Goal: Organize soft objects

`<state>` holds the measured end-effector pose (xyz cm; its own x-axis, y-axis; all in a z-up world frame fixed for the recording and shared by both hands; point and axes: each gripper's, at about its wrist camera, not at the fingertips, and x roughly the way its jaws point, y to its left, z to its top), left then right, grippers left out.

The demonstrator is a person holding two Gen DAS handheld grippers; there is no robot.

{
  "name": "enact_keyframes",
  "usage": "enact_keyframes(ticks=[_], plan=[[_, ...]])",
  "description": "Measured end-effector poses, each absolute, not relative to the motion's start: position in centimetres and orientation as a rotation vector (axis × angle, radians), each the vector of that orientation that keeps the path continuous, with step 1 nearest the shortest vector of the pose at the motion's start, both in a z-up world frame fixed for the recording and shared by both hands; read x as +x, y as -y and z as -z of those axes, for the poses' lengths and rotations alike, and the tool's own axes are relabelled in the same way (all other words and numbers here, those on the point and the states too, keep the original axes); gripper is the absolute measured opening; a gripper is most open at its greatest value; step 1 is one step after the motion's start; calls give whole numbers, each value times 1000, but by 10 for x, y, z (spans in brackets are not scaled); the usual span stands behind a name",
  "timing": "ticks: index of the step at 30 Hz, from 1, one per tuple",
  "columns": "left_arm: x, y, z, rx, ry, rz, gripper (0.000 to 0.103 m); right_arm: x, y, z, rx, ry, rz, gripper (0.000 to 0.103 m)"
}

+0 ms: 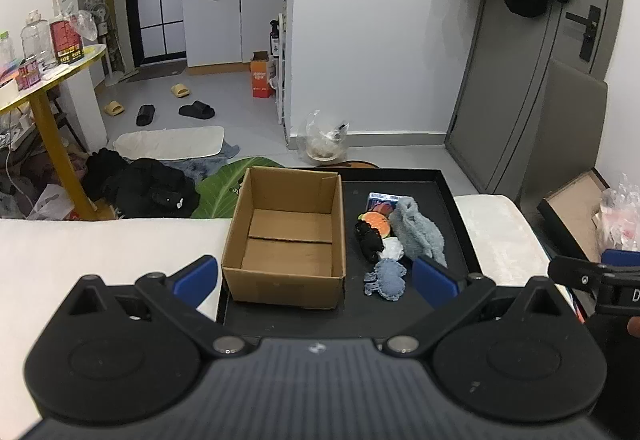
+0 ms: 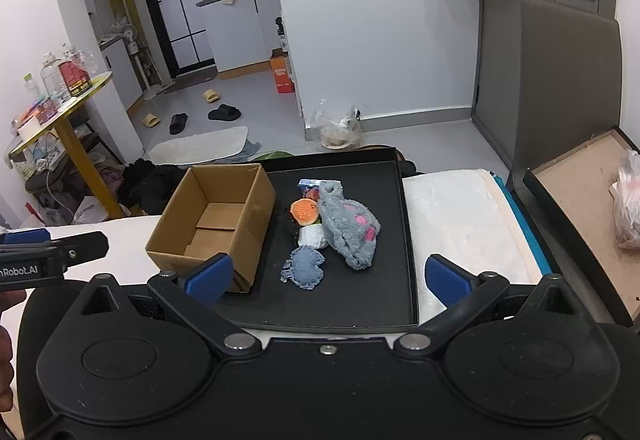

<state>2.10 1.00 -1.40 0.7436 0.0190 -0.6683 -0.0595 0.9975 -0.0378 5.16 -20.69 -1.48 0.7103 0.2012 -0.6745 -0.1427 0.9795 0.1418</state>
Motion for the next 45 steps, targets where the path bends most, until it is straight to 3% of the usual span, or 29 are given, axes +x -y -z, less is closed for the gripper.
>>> enact_keyframes(ticks=[19, 31, 39, 45], plan=[[55, -43, 42, -107, -749, -98, 102, 78, 211, 43, 153, -757, -181, 99], [78, -70, 65, -125, -783, -171, 100, 106, 209, 72, 193, -818, -182, 91], [100, -85, 81, -128, -816, -201, 92, 127, 199, 95, 212, -880, -209, 78], [113, -92, 92, -134, -839, -211, 87, 140, 193, 106, 215, -911, -216, 78]])
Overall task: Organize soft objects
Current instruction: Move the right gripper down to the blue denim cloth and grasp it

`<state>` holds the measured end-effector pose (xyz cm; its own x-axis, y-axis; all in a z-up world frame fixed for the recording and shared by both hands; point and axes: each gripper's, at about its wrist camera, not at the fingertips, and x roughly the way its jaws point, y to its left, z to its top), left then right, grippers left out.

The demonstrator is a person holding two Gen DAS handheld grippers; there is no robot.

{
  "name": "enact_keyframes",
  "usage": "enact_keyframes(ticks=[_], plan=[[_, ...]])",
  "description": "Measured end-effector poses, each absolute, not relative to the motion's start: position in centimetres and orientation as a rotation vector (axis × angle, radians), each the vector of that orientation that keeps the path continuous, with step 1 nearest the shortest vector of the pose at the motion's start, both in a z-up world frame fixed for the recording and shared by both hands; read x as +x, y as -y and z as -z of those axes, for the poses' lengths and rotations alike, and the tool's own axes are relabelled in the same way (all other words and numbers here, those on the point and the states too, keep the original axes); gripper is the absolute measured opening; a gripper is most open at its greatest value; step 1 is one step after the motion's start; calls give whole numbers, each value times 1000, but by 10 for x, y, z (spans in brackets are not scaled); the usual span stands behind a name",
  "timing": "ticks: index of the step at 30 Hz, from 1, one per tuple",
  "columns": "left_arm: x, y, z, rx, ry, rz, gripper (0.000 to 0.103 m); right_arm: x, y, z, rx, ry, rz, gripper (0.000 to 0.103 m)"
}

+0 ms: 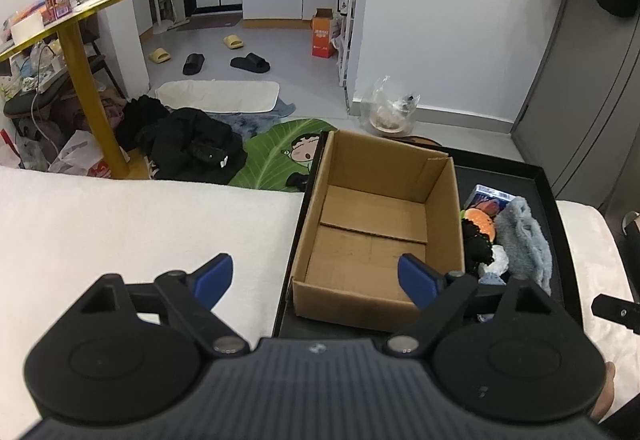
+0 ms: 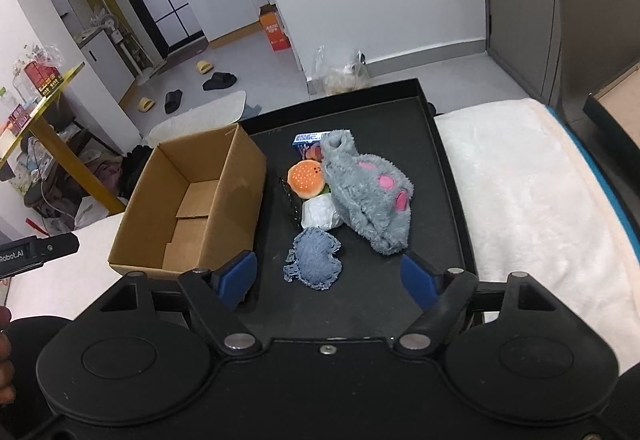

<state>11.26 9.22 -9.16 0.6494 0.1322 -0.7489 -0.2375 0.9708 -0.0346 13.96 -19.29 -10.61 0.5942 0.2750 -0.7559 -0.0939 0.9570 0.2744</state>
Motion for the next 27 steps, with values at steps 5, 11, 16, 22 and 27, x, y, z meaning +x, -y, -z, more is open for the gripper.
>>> enact_keyframes(ticks=[5, 11, 16, 22, 27], plan=[[125, -97, 104, -144, -865, -227, 78, 153, 189, 118, 220, -942, -215, 77], [146, -104, 118, -156, -912, -246, 63, 172, 181, 137, 234, -998, -222, 71], [163, -110, 129, -157, -953, -272, 55, 188, 171, 154, 257, -1032, -230, 67], [179, -121, 148, -173, -1023, -281, 50, 201, 154, 177, 226, -1066, -259, 66], [191, -120, 160, -154, -1086, -286, 47, 211, 144, 200, 204, -1098, -247, 62]])
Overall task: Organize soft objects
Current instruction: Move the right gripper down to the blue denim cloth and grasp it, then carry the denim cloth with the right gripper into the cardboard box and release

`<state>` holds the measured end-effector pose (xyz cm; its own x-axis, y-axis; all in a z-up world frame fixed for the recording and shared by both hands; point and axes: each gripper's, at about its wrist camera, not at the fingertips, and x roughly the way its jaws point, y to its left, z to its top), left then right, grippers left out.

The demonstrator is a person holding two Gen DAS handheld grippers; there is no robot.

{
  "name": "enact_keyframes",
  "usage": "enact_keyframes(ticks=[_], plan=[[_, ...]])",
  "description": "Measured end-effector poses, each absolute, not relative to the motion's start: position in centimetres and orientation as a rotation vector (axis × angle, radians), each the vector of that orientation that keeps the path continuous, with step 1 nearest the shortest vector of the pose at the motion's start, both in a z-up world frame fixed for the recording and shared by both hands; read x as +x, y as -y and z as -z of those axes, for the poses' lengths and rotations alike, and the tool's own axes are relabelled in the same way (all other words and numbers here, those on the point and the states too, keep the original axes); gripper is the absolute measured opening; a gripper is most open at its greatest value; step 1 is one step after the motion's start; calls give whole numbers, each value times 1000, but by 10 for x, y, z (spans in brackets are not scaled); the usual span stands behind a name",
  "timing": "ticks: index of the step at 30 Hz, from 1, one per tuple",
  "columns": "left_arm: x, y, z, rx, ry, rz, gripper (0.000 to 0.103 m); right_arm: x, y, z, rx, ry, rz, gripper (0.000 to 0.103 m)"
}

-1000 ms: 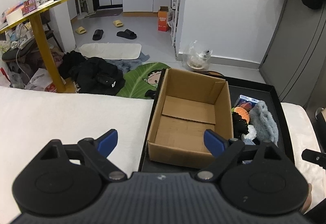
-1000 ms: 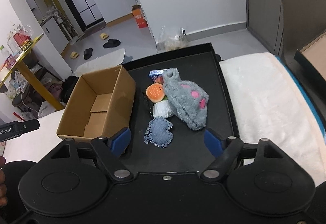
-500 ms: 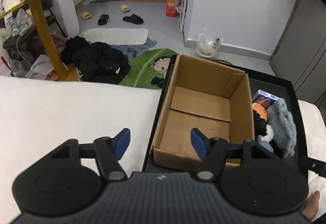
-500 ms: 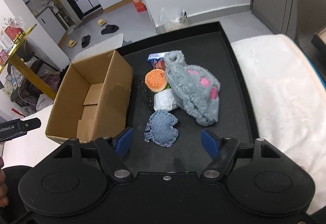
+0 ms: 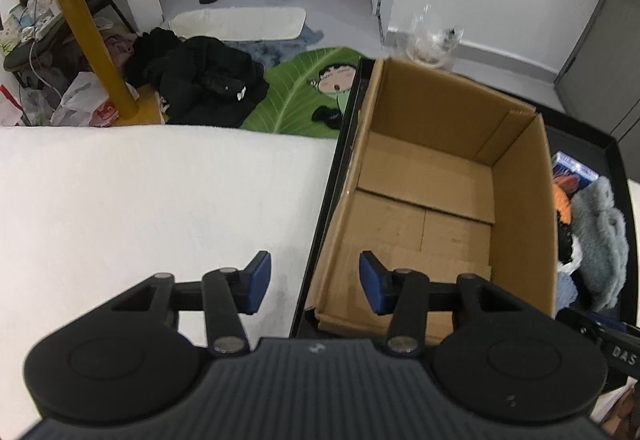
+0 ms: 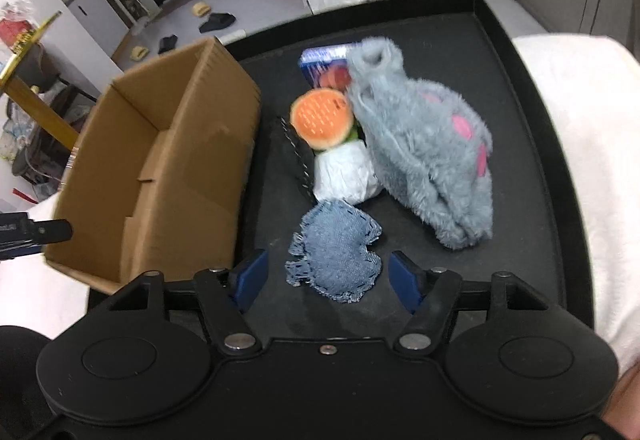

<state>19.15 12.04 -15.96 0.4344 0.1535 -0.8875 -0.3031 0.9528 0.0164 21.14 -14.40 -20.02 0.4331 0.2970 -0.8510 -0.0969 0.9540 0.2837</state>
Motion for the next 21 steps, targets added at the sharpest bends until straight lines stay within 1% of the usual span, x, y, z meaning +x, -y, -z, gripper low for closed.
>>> enact_keyframes(ticks=[3, 5, 7, 8, 9, 10, 11, 12, 13, 15, 21], plan=[[195, -122, 165, -151, -1118, -295, 42, 215, 142, 208, 190, -1100, -247, 61], [198, -124, 170, -158, -1142, -305, 33, 217, 140, 211, 180, -1108, -249, 61], [200, -124, 172, -158, -1156, -305, 28, 217, 138, 214, 155, -1104, -250, 61], [201, -124, 173, -158, -1165, -304, 23, 216, 138, 216, 142, -1105, -247, 59], [201, -123, 175, -155, -1175, -300, 20, 215, 138, 218, 134, -1111, -246, 56], [202, -124, 176, -149, -1181, -294, 15, 215, 139, 219, 128, -1108, -246, 55], [202, -122, 176, -138, -1184, -282, 13, 212, 139, 218, 116, -1092, -249, 49], [202, -120, 175, -127, -1184, -277, 12, 211, 138, 217, 97, -1085, -251, 43], [201, -117, 173, -114, -1182, -270, 12, 209, 139, 217, 84, -1078, -251, 41], [199, -113, 170, -97, -1180, -262, 11, 205, 141, 215, 84, -1070, -252, 32], [191, -110, 159, -76, -1158, -254, 10, 194, 144, 205, 88, -1047, -271, 29]])
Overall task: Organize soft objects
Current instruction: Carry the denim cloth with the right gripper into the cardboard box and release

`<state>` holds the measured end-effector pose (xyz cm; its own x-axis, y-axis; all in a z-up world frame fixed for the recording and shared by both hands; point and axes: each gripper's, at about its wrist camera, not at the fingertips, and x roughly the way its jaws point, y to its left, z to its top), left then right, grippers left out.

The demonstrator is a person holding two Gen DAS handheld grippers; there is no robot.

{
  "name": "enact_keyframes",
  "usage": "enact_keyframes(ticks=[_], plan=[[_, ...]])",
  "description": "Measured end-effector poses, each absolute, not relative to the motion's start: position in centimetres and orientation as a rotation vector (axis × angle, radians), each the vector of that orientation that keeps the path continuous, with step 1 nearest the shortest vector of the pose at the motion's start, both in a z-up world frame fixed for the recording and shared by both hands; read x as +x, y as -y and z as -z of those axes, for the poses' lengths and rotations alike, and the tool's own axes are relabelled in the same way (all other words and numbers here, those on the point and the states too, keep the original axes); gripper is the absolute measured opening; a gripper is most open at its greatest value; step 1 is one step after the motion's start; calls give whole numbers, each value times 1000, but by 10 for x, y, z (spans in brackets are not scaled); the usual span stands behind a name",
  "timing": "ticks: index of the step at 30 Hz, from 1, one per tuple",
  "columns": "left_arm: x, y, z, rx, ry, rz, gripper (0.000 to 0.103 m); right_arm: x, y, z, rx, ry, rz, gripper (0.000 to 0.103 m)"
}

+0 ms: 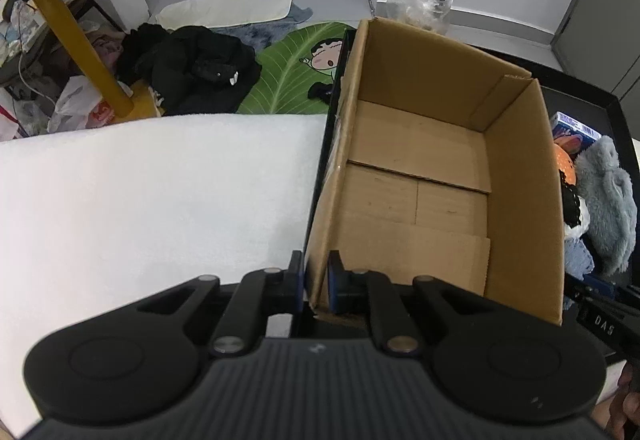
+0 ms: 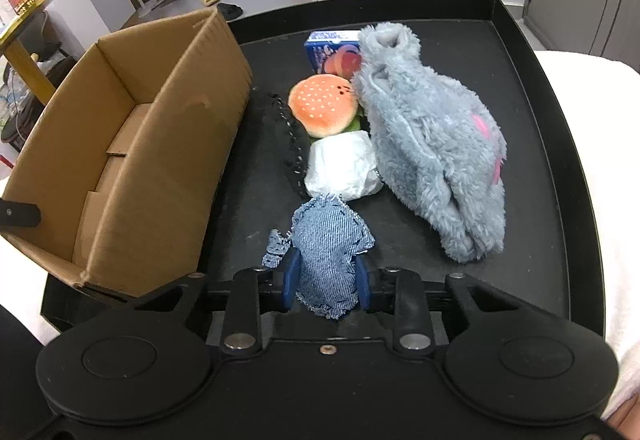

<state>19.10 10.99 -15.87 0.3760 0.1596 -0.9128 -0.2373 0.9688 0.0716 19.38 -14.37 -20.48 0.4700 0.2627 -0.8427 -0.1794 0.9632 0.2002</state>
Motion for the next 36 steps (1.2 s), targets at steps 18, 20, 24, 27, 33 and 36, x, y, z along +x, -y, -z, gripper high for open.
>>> enact_keyframes(ticks=[18, 20, 24, 27, 33, 36], plan=[[168, -106, 147, -57, -1140, -219, 11, 173, 149, 167, 104, -978, -315, 23], [170, -107, 150, -65, -1145, -216, 10, 170, 148, 160, 98, -961, -324, 22], [172, -108, 152, -53, -1147, -218, 9, 167, 144, 146, 91, -921, -332, 22], [173, -109, 154, -56, -1150, -218, 9, 169, 141, 133, 91, -891, -341, 22], [171, -111, 156, -73, -1145, -222, 9, 173, 133, 113, 91, -847, -373, 22], [170, -112, 157, -81, -1141, -213, 9, 176, 127, 108, 97, -841, -395, 22]])
